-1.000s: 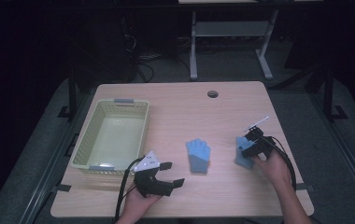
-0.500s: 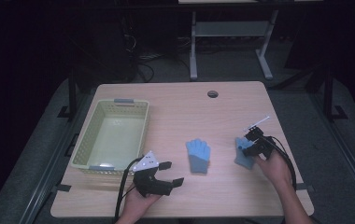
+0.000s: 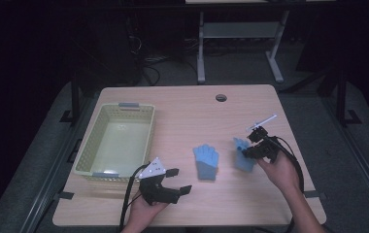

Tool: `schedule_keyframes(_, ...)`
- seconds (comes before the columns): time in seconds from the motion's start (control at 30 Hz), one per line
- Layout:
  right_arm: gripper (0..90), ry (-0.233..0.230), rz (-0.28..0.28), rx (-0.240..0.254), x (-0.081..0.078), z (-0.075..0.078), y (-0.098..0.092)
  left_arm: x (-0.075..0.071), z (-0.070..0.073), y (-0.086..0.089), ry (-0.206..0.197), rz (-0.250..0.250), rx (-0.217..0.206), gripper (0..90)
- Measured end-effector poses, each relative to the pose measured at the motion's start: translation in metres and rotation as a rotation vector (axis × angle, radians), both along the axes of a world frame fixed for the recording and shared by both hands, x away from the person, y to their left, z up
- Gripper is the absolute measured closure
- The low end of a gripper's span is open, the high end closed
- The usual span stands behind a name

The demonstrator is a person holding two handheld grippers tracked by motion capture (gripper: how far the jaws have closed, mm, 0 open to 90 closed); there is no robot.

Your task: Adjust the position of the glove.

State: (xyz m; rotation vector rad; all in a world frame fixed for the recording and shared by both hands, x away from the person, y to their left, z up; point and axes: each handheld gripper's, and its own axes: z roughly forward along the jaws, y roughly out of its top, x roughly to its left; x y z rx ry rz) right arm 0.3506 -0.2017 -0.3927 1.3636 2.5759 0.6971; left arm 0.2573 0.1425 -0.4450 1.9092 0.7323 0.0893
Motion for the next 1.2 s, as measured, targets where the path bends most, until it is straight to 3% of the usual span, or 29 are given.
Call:
schedule_keyframes(0.4, 78.8, -0.006, 0.127, 0.037, 0.001, 0.014, 0.053, 0.001, 0.001, 0.002, 0.003, 0.005, -0.007, 20.3)
schedule_keyframes(0.53, 78.8, 0.018, 0.159, 0.060, 0.003, 0.012, 0.067, 0.001, 0.002, 0.003, 0.007, 0.003, -0.003, 20.4)
schedule_keyframes(0.7, 78.8, 0.034, 0.197, 0.041, 0.006, 0.006, 0.086, 0.002, 0.002, 0.004, 0.002, 0.008, -0.006, 20.4)
schedule_keyframes(1.2, 77.7, 0.088, 0.228, 0.027, 0.015, -0.009, 0.105, 0.002, 0.002, 0.004, 0.002, 0.007, -0.004, 20.3)
